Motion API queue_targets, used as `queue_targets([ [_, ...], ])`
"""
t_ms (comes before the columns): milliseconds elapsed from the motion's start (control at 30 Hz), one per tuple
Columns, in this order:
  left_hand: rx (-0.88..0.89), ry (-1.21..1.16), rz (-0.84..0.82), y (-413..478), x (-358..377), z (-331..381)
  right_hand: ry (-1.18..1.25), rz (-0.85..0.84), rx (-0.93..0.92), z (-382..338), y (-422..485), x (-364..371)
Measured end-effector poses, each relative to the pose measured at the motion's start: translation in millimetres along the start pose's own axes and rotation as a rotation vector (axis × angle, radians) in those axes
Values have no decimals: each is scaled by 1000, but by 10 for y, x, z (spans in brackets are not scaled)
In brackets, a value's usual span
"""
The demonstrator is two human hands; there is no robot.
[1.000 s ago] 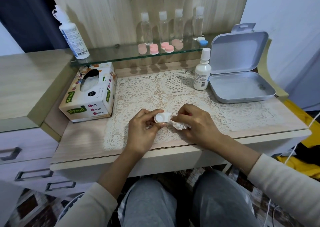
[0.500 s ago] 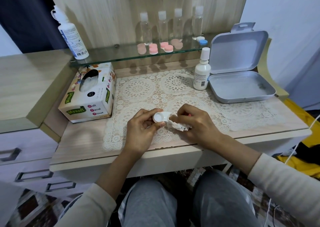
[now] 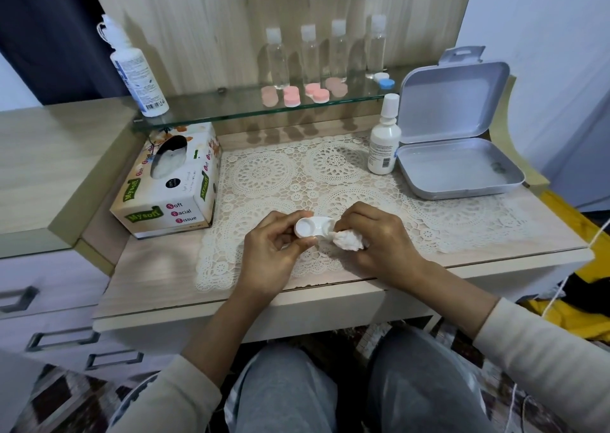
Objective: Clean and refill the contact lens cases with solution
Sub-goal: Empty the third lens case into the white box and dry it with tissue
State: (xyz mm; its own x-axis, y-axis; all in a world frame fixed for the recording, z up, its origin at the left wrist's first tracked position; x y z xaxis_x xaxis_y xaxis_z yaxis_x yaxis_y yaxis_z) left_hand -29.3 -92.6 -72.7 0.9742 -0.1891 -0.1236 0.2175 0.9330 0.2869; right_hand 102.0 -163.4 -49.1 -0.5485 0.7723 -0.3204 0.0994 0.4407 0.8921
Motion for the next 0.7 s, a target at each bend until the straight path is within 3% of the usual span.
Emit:
queue_targets([
  [267,-17,-6,1,-27,-11,20,76,140,394,214,91,-207],
  [500,-65,-37,31,-36,-30,56,97,119,541,248,98,-181],
  [700,-94,12,-4,0,13,83,257,-67,640,144,124,-85],
])
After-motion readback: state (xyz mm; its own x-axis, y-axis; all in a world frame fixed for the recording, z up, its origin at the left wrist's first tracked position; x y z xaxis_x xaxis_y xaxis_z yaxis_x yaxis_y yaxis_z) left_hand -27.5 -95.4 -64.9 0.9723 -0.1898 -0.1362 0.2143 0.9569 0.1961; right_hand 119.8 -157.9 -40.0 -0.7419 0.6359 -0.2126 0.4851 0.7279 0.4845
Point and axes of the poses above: each hand's wrist, its own y-axis towards the middle knuckle, its own x-axis out of the palm, z = x × y, the point moved 7 cm from there along y, towards the middle knuckle, and after that the axes turned 15 degrees about z, right-handed, at the moved point
